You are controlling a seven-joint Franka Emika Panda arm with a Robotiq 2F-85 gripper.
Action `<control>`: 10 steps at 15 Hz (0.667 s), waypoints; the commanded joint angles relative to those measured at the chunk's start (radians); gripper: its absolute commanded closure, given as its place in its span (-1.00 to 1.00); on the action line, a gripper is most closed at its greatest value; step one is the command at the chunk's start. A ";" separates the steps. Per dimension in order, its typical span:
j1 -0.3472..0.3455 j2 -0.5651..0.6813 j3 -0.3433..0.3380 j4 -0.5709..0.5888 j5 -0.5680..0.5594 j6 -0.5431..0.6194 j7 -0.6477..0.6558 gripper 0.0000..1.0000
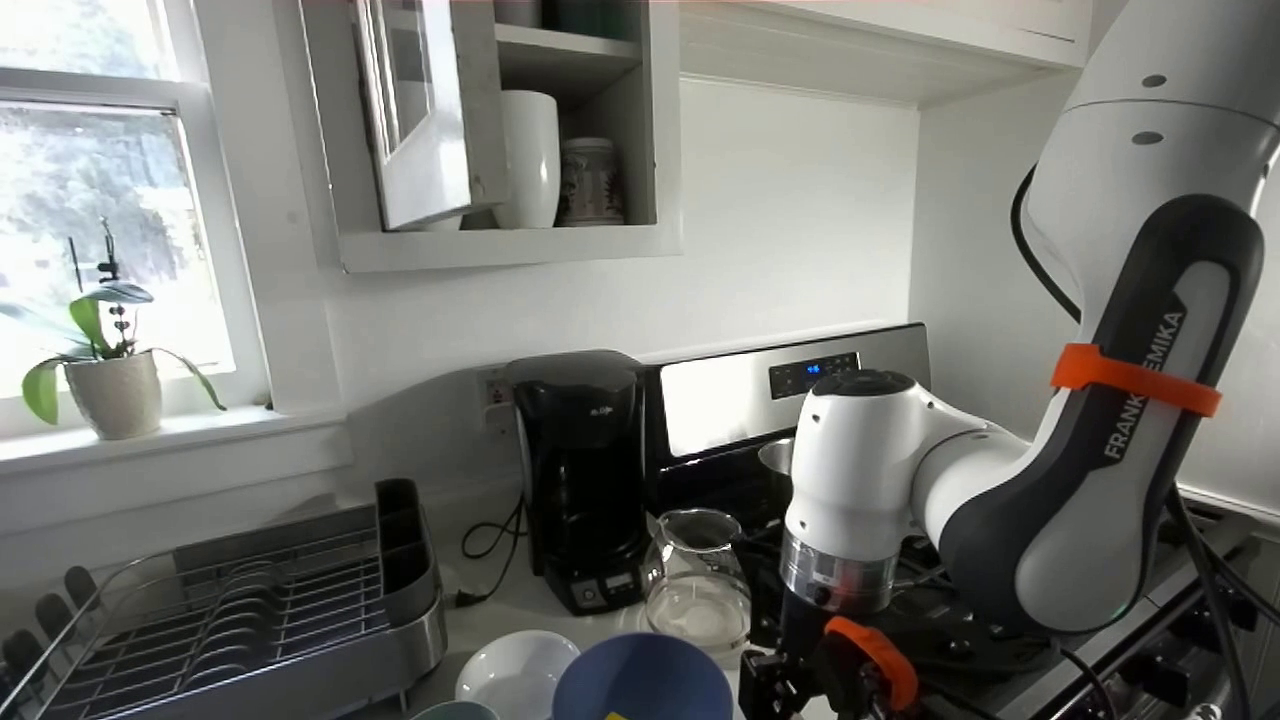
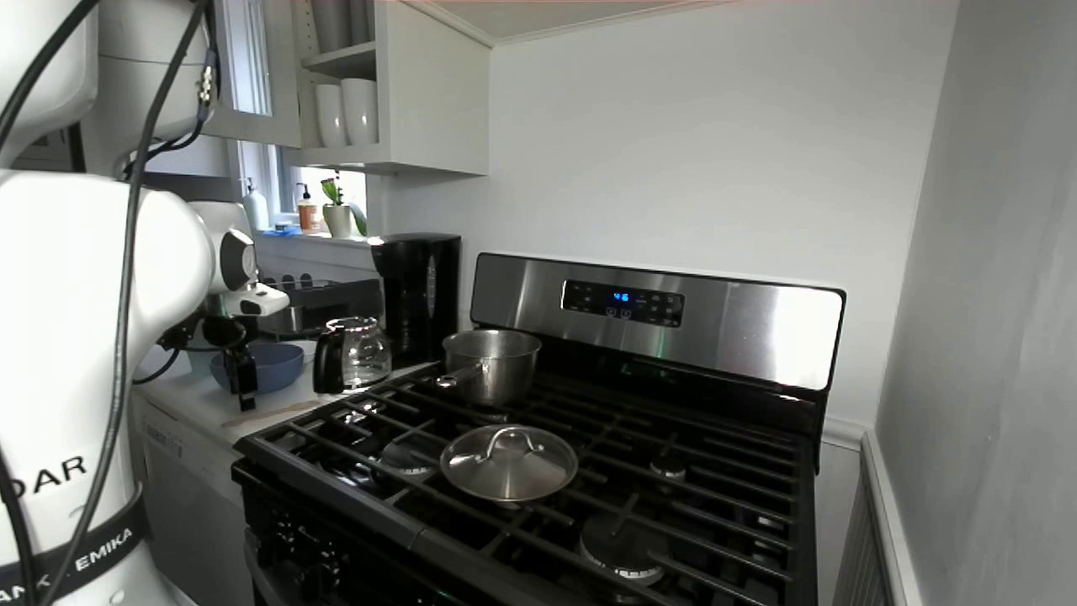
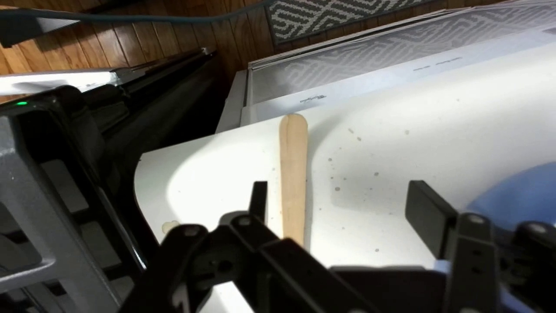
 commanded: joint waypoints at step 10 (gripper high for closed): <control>-0.001 -0.012 -0.016 -0.066 -0.100 0.049 0.079 -0.33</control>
